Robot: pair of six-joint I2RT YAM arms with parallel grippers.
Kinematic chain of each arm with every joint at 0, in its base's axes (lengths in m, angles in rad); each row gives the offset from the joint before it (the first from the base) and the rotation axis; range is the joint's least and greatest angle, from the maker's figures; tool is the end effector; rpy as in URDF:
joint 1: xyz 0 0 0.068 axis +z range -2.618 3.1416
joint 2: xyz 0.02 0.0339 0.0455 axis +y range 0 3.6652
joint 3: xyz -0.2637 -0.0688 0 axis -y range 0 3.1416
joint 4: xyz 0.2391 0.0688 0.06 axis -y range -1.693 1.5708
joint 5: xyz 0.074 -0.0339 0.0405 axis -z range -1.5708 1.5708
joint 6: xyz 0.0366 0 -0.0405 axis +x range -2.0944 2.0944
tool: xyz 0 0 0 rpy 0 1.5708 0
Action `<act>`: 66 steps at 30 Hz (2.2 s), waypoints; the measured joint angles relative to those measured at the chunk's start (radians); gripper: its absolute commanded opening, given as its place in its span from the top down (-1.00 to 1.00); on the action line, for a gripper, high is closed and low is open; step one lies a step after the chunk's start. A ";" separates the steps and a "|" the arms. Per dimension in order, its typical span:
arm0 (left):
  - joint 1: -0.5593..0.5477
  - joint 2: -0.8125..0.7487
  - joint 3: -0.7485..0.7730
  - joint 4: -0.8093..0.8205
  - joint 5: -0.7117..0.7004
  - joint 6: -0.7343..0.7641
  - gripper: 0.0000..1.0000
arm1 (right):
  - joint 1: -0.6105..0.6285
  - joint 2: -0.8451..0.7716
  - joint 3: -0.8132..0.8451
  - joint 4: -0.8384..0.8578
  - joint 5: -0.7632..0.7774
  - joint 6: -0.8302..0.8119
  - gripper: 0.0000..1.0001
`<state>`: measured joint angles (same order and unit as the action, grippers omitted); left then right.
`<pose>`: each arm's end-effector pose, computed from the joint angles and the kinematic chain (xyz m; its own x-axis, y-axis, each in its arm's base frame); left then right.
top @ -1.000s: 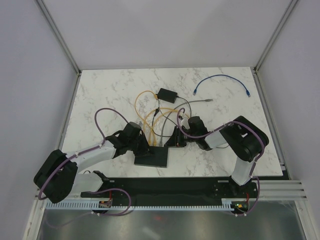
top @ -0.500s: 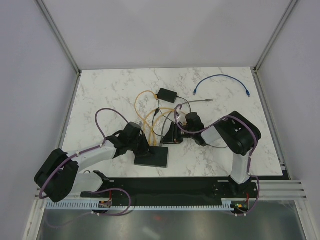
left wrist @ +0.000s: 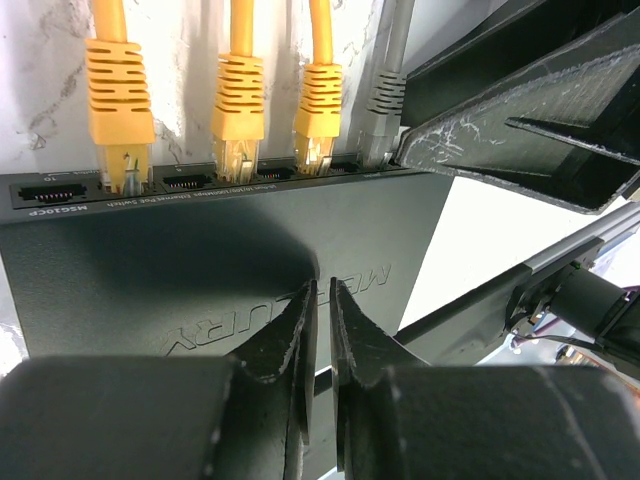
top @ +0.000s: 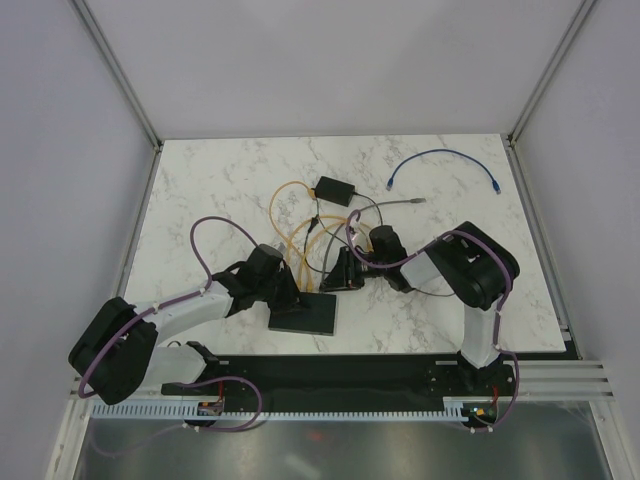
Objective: Pull the plug from the switch port
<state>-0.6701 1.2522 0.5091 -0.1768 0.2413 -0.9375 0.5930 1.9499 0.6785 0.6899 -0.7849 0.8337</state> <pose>0.1673 -0.1438 0.1592 -0.9466 -0.2486 -0.2053 -0.0785 0.7954 -0.6009 0.2583 0.2053 0.0928 -0.9615 -0.0163 -0.2742 -0.2577 0.3998 0.8797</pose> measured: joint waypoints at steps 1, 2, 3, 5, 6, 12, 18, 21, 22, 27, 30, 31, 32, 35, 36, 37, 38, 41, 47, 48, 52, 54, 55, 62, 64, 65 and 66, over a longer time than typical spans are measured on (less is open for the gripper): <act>0.000 0.000 0.000 0.000 0.000 0.000 0.67 | 0.000 0.000 0.004 -0.010 -0.006 -0.011 0.21; 0.000 0.000 0.000 0.000 0.001 0.000 0.67 | 0.000 0.000 0.010 -0.020 -0.011 -0.021 0.21; 0.000 0.000 0.000 0.000 0.001 0.000 0.67 | 0.000 0.000 0.014 -0.029 -0.014 -0.031 0.21; 0.000 0.002 0.000 0.001 0.002 0.000 0.67 | 0.000 0.000 0.021 -0.044 -0.020 -0.045 0.24; 0.000 0.003 0.000 0.002 0.004 0.000 0.67 | 0.000 0.002 0.024 -0.049 -0.023 -0.047 0.24; 0.000 0.005 0.000 0.006 0.005 0.000 0.67 | 0.001 0.026 0.032 -0.037 -0.038 -0.026 0.37; 0.000 0.005 0.000 0.006 0.006 0.000 0.67 | 0.002 0.032 0.032 -0.032 -0.029 -0.010 0.65; 0.000 0.008 0.000 0.007 0.008 0.000 0.68 | 0.002 0.032 0.032 -0.033 -0.025 0.001 0.87; 0.000 0.010 0.000 0.008 0.012 -0.001 0.68 | 0.002 0.032 0.032 -0.033 -0.023 0.006 0.90; 0.000 0.019 0.000 0.009 0.025 -0.005 0.68 | 0.003 0.033 0.032 -0.035 -0.016 0.020 1.00; 0.000 0.021 0.000 0.009 0.026 -0.006 0.69 | 0.006 0.030 0.021 -0.019 0.002 0.052 1.00; 0.000 0.021 0.000 0.008 0.026 -0.006 0.69 | 0.007 0.030 0.014 -0.007 0.010 0.066 1.00; 0.000 0.021 0.000 0.008 0.026 -0.006 0.69 | 0.008 0.030 0.007 0.010 0.019 0.085 1.00; 0.000 0.021 0.000 0.008 0.025 -0.006 0.70 | 0.011 0.030 -0.018 0.060 0.046 0.134 1.00; 0.000 0.021 0.000 0.009 0.025 -0.006 0.70 | 0.012 0.031 -0.026 0.079 0.055 0.150 1.00; 0.001 0.021 0.000 0.009 0.025 -0.006 0.70 | 0.014 0.034 -0.032 0.097 0.066 0.165 1.00; 0.000 0.021 0.000 0.009 0.026 -0.006 0.70 | 0.014 0.038 -0.035 0.113 0.075 0.175 1.00; 0.000 0.022 0.000 0.013 0.027 -0.008 0.70 | 0.016 0.039 -0.032 0.118 0.100 0.175 1.00; 0.000 0.023 0.000 0.018 0.023 -0.008 0.70 | 0.023 -0.025 0.026 -0.030 0.209 0.060 1.00; 0.000 0.023 0.000 0.018 0.023 -0.008 0.70 | 0.020 -0.027 0.030 -0.037 0.224 0.051 1.00; 0.000 0.024 0.000 0.019 0.023 -0.008 0.71 | 0.008 -0.028 0.000 -0.001 0.241 0.081 1.00; 0.000 0.024 0.000 0.020 0.023 -0.008 0.71 | 0.005 -0.026 -0.009 0.011 0.243 0.097 1.00; 0.000 0.024 0.000 0.020 0.024 -0.008 0.71 | 0.005 -0.026 -0.009 0.014 0.246 0.098 1.00; 0.000 -0.013 -0.014 -0.002 0.024 -0.006 0.66 | 0.005 -0.046 0.040 -0.073 0.243 0.054 1.00; 0.000 -0.039 -0.023 -0.016 0.024 -0.003 0.64 | 0.005 -0.092 0.063 -0.145 0.236 0.033 1.00; 0.000 -0.052 -0.025 -0.021 0.024 0.001 0.64 | 0.005 -0.122 0.072 -0.173 0.227 0.027 1.00; 0.000 -0.065 -0.025 -0.027 0.024 0.004 0.64 | 0.005 -0.147 0.080 -0.191 0.213 0.024 1.00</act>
<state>-0.6701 1.1873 0.4839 -0.2035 0.2653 -0.9337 0.5976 1.8027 0.7582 0.4988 -0.5716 0.8581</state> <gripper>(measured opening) 0.177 0.151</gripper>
